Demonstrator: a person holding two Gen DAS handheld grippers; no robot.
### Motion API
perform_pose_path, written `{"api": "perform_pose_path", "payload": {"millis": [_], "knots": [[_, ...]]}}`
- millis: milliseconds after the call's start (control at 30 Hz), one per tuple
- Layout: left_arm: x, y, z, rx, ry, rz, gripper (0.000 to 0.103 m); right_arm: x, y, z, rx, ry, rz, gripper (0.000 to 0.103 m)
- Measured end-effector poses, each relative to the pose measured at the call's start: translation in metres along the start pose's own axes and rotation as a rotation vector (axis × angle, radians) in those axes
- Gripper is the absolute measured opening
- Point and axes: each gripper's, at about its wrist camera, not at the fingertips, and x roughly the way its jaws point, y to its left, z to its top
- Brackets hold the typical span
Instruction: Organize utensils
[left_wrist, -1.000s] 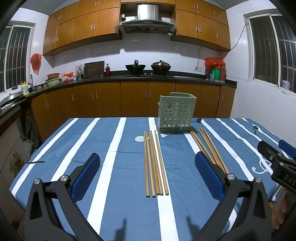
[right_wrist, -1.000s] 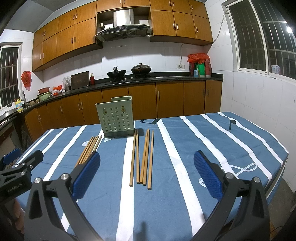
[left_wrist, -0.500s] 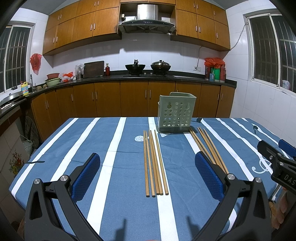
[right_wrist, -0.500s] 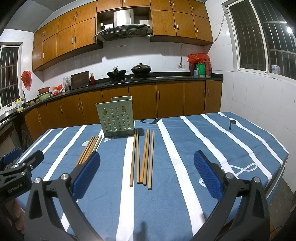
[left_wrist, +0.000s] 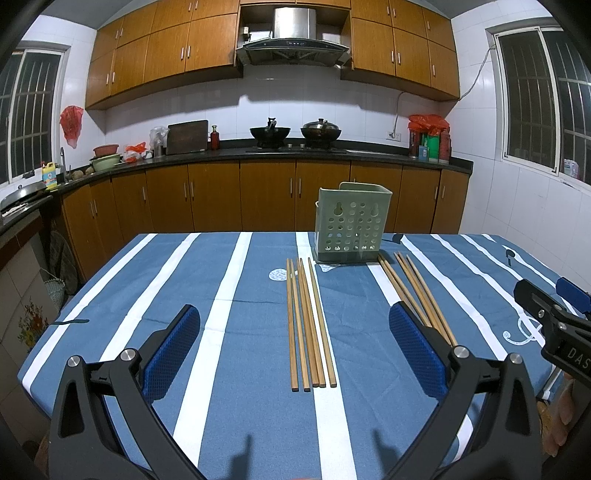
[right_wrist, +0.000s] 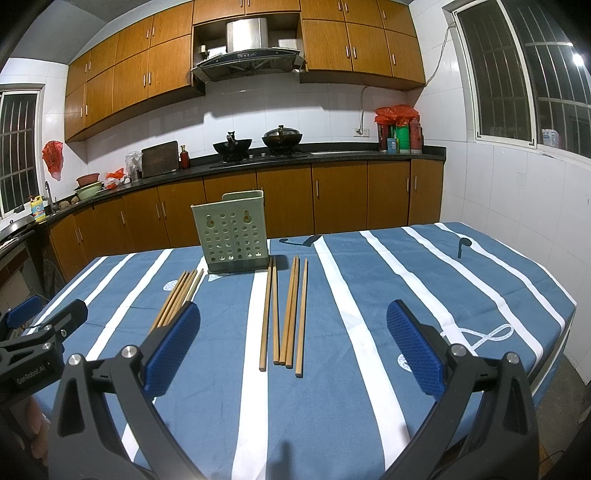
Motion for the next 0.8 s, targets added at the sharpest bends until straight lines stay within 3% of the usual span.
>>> {"api": "perform_pose_path", "payload": {"millis": [500,800], "knots": [[0.003,-0.002,-0.001,0.000,0.005,0.004,0.101,0.003,-0.002,0.000,0.000,0.004,-0.004,0.099],[0.025,0.006,-0.005,-0.007,0.057,0.022,0.101,0.027,-0.001,-0.005,0.003,0.044,-0.033,0.099]]}}
